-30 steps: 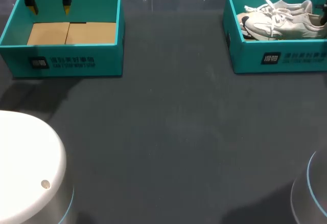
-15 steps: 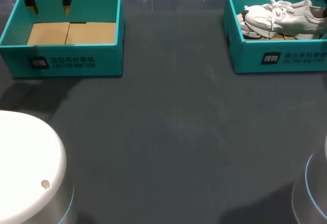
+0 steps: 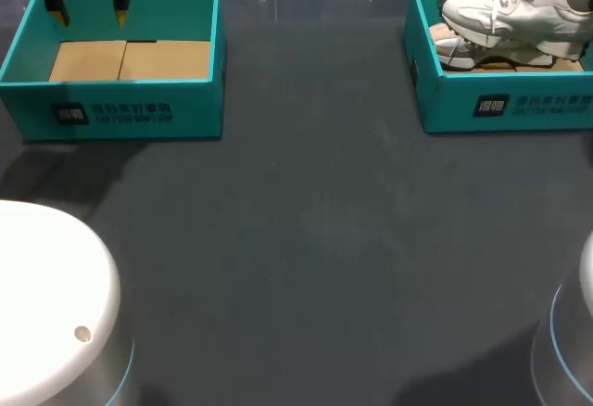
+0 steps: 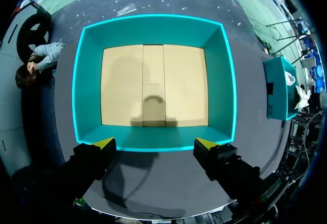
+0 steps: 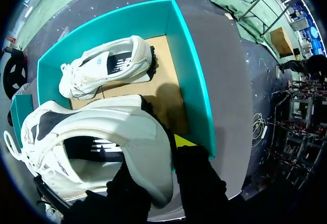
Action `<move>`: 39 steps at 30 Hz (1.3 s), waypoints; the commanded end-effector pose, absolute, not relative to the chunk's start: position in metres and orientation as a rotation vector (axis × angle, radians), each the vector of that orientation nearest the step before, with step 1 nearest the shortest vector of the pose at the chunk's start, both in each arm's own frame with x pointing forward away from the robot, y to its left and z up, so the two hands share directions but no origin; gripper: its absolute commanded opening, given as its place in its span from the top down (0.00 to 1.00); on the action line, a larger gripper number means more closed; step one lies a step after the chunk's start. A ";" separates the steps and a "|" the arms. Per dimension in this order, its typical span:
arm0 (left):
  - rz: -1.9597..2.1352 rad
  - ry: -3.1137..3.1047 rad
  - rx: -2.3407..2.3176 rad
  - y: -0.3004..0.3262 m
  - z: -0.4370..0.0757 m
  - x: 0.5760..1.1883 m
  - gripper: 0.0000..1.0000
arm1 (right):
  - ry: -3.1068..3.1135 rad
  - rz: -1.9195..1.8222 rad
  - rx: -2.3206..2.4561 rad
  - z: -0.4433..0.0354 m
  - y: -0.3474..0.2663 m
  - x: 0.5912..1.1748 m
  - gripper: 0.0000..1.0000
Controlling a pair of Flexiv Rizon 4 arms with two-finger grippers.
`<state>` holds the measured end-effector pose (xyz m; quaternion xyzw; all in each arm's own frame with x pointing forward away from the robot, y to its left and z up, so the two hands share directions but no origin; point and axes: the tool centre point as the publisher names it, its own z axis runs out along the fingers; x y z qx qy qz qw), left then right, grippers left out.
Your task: Take the shoe out of the shoebox, open the shoe tongue, remove and reinsert the insole, then place the shoe into the shoebox
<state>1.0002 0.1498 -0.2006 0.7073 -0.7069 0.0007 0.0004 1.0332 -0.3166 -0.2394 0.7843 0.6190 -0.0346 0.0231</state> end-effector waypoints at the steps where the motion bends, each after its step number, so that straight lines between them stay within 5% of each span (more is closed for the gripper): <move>1: 0.001 -2.221 2.222 0.150 -0.200 1.000 0.00 | 1.896 -0.119 2.424 -0.224 -0.312 1.031 1.00; 23: 0.001 -2.221 2.222 0.150 -0.200 1.000 0.00 | 1.817 -0.233 2.371 -0.160 -0.264 0.975 1.00; 39: 0.001 -2.221 2.222 0.150 -0.200 1.000 0.00 | 1.796 -0.286 2.332 -0.159 -0.218 0.888 1.00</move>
